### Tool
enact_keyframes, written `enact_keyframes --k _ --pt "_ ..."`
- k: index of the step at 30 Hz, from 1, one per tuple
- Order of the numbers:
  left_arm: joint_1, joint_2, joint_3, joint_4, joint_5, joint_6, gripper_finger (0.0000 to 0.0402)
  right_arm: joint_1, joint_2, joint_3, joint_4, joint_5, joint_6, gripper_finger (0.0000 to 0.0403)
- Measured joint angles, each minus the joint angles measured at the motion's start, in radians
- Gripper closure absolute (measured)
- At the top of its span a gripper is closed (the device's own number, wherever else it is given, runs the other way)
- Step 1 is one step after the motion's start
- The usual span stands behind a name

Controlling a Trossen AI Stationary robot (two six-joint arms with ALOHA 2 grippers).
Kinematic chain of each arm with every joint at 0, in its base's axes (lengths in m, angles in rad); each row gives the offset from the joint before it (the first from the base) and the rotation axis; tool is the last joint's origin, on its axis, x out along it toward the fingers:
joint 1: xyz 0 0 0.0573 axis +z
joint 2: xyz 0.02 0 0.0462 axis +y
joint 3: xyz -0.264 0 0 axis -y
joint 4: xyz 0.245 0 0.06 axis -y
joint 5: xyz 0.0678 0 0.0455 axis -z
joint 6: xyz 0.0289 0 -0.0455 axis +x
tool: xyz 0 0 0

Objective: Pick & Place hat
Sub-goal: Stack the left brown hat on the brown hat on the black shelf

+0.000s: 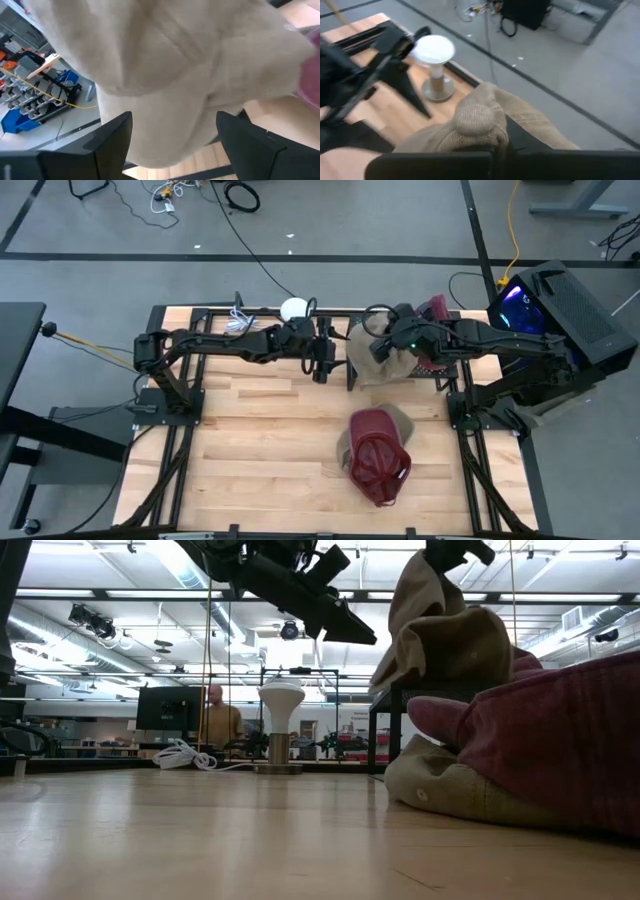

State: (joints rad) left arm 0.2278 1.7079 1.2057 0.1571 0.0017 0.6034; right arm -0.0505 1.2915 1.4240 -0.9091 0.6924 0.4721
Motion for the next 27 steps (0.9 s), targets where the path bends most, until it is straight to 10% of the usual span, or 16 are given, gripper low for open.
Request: enact_keyframes --k 27 --pt "0.027 0.121 0.0 0.14 0.003 -0.017 0.0106 0.0 0.001 -0.06 -0.201 -0.29 -0.027 0.0384"
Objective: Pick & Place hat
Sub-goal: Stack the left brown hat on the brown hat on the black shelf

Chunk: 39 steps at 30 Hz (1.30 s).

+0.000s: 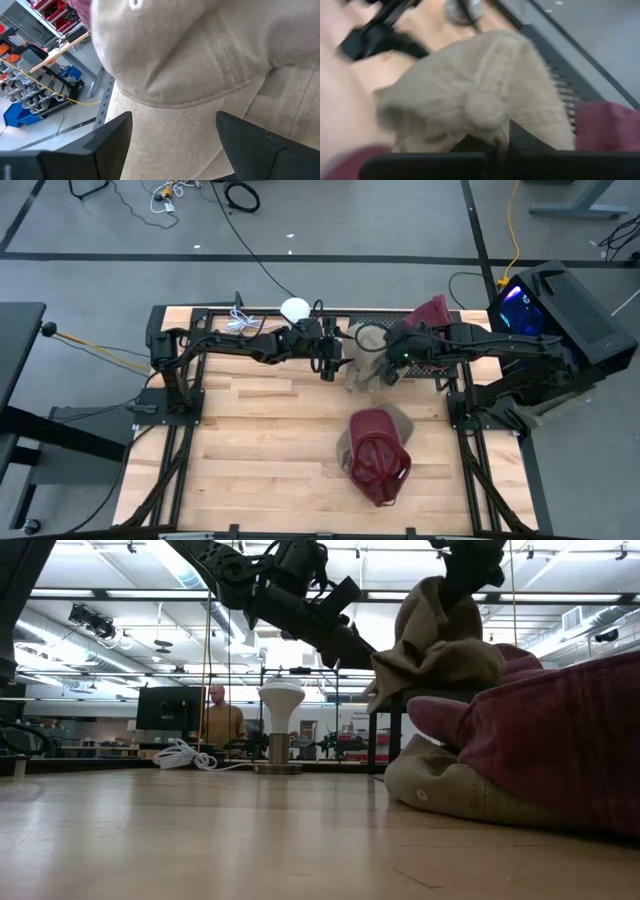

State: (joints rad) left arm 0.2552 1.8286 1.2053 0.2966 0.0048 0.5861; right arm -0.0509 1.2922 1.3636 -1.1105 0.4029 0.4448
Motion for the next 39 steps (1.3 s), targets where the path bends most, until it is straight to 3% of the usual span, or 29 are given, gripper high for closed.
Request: enact_keyframes --k 4,18,21,24,28,31,39 --pt "0.0 0.0 0.0 -0.001 0.0 -0.009 0.0106 0.0 0.0 0.0 0.001 -0.064 -0.109 0.0358" --pt "0.0 0.0 0.0 -0.001 0.0 -0.056 0.0107 0.004 -0.056 0.098 0.028 -0.072 -0.409 0.0229" --pt "0.0 0.0 0.0 0.0 -0.001 -0.058 0.0107 0.051 -0.082 0.1 0.032 -0.073 -0.562 0.0212" --pt "0.0 -0.001 0.0 0.002 -0.008 -0.06 0.0107 0.144 -0.082 0.1 0.073 -0.059 -0.667 0.0208" --pt "0.0 -0.001 0.0 0.002 -0.01 -0.06 0.0107 0.275 -0.073 0.099 0.105 0.05 -0.713 0.0214" --pt "0.0 -0.001 0.0 0.007 -0.011 -0.06 0.0107 0.344 -0.065 0.099 0.103 0.1 -0.702 0.0222" --pt "0.001 -0.001 0.0 0.007 -0.012 -0.08 0.0107 0.435 -0.059 -0.005 0.142 0.095 -0.595 0.0229"
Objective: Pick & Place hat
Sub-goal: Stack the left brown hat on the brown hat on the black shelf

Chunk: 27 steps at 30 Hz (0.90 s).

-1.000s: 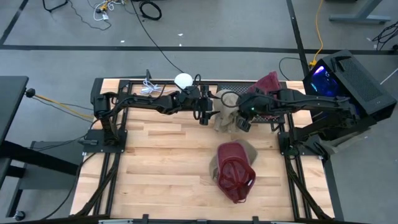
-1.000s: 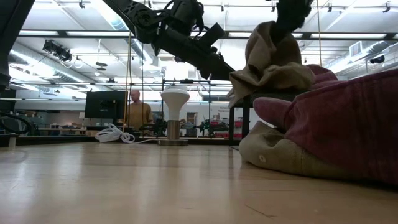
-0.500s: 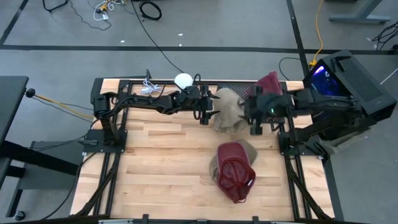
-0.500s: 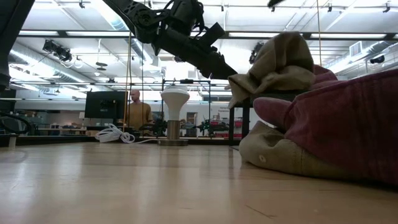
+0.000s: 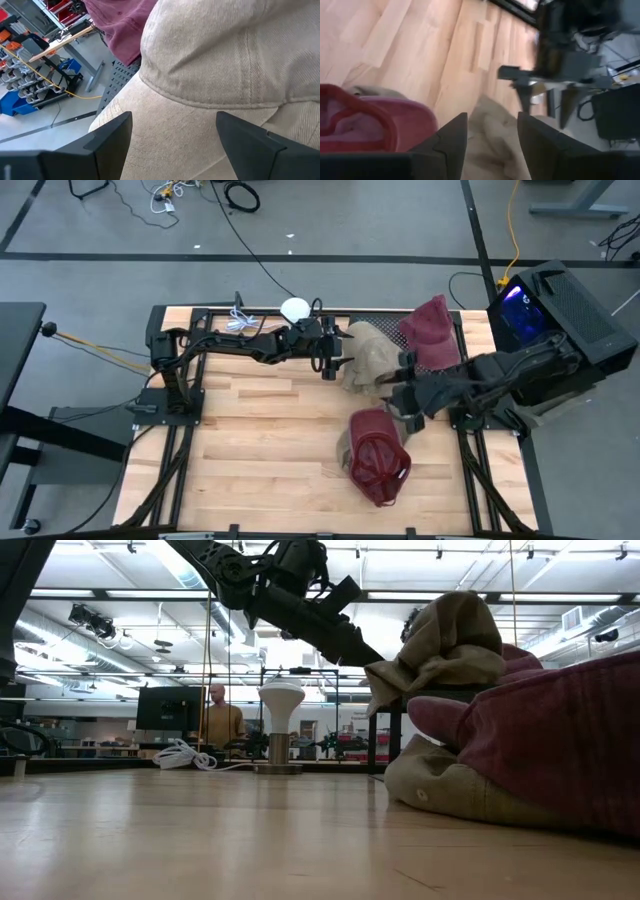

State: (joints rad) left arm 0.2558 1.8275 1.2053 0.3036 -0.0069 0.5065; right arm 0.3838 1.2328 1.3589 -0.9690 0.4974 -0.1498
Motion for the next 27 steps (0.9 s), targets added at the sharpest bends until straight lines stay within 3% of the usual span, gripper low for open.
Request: enact_keyframes --k 11,20,27 --pt "0.0 0.0 0.0 0.0 -0.001 -0.007 0.0107 0.045 0.001 -0.273 0.185 -0.03 -0.016 0.023" --pt "0.0 0.0 0.0 0.0 -0.019 -0.025 0.011 0.042 0.001 -0.451 0.34 0.097 -0.091 0.0232" --pt "0.0 0.0 0.0 0.0 -0.019 -0.025 0.0146 0.015 0.001 -0.571 0.579 0.234 -0.207 0.0232"
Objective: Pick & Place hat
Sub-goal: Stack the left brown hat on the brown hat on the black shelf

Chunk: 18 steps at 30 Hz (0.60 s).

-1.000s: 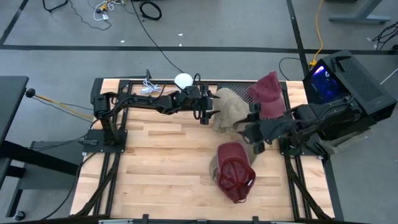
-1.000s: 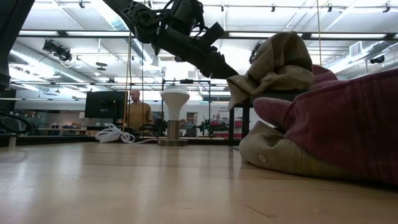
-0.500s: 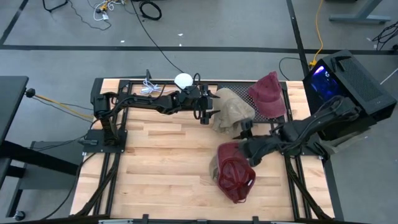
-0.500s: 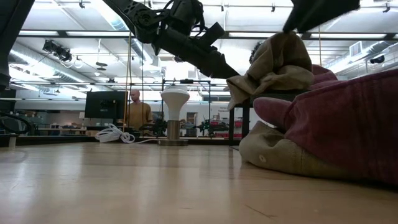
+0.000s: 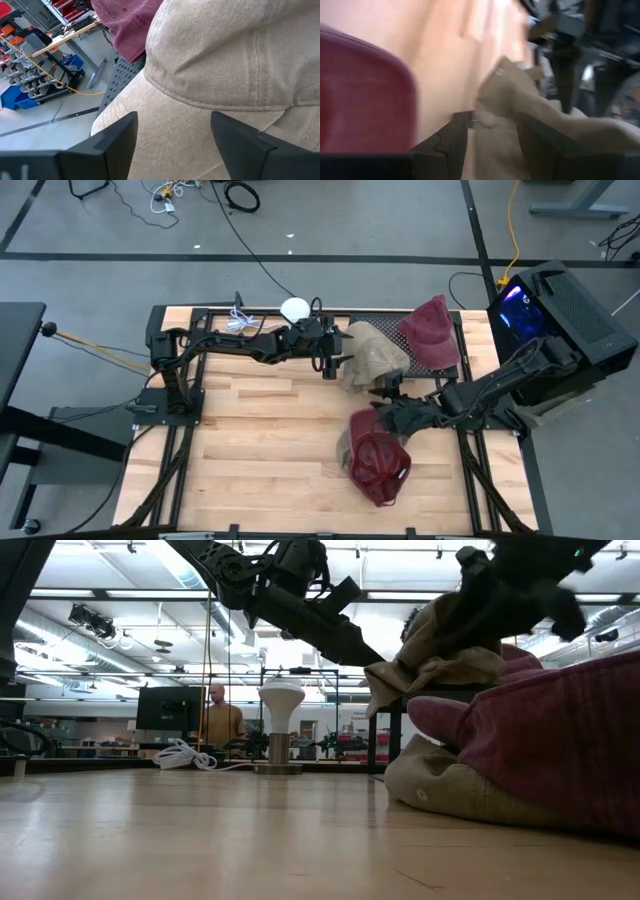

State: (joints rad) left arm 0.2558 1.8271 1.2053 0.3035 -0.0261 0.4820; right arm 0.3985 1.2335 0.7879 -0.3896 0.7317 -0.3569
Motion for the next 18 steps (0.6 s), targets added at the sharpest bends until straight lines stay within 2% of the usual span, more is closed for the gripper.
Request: enact_keyframes --k 8,15,18 --pt "0.0 0.0 0.0 0.0 0.0 0.001 0.0184 -0.044 0.0 -0.083 0.022 -0.045 -0.049 0.0232" --pt "0.0 0.0 0.0 0.0 0.0 0.001 0.0203 -0.064 0.0 -0.093 0.035 0.125 -0.089 0.0236" --pt "0.0 0.0 0.0 0.0 0.0 0.001 0.0205 -0.069 0.0 -0.093 0.05 0.165 -0.105 0.0265"
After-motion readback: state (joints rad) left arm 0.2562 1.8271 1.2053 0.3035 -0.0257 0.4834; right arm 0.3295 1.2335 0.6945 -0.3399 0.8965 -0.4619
